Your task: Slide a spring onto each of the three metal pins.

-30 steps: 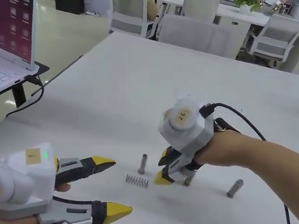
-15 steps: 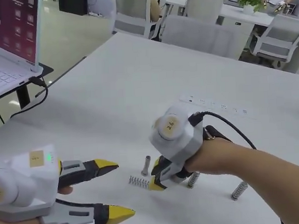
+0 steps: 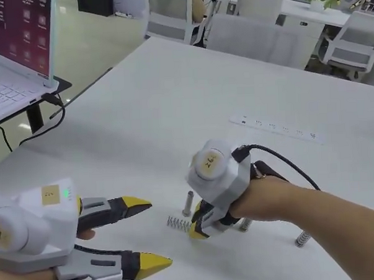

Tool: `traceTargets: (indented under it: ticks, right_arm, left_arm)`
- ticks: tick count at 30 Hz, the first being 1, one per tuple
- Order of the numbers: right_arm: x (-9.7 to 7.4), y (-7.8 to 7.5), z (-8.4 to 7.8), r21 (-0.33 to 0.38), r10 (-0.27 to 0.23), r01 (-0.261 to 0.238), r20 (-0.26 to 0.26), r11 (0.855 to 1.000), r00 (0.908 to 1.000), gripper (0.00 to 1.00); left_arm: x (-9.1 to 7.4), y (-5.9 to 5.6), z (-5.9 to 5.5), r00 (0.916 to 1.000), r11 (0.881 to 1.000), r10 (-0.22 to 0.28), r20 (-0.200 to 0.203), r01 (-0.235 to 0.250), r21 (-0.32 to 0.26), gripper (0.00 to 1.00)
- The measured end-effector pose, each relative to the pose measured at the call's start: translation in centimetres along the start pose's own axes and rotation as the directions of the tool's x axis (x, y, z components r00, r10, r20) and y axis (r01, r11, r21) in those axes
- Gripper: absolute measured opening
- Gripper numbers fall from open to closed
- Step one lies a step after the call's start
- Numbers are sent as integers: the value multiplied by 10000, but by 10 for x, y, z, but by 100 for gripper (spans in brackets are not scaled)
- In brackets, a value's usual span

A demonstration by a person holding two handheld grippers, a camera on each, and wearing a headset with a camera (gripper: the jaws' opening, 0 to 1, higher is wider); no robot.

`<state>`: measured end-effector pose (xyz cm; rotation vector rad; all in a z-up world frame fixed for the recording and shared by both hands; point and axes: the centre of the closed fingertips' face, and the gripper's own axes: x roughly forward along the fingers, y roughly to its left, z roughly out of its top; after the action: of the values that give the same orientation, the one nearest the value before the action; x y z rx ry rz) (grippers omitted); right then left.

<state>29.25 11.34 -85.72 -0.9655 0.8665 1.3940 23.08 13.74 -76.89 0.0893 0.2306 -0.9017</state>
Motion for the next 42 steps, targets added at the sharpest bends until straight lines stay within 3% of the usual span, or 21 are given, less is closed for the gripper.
traceTargets:
  ticks: [20, 35, 42]
  right_arm:
    - [-3, 4, -4, -71, -130, 131, 20, 9999, 9999, 8]
    - [-35, 25, -6, -223, -18, 23, 252, 9997, 9997, 8]
    - [-54, 33, -15, -248, -99, 108, 374, 9996, 9993, 8]
  left_arm:
    - [3, 0, -1, 9999, 9999, -81, -114, 83, 112, 50]
    - [17, -11, 3, 9983, 9982, -511, -264, 519, 308, 49]
    - [25, -17, 6, 9955, 9946, -900, -292, 914, 489, 48]
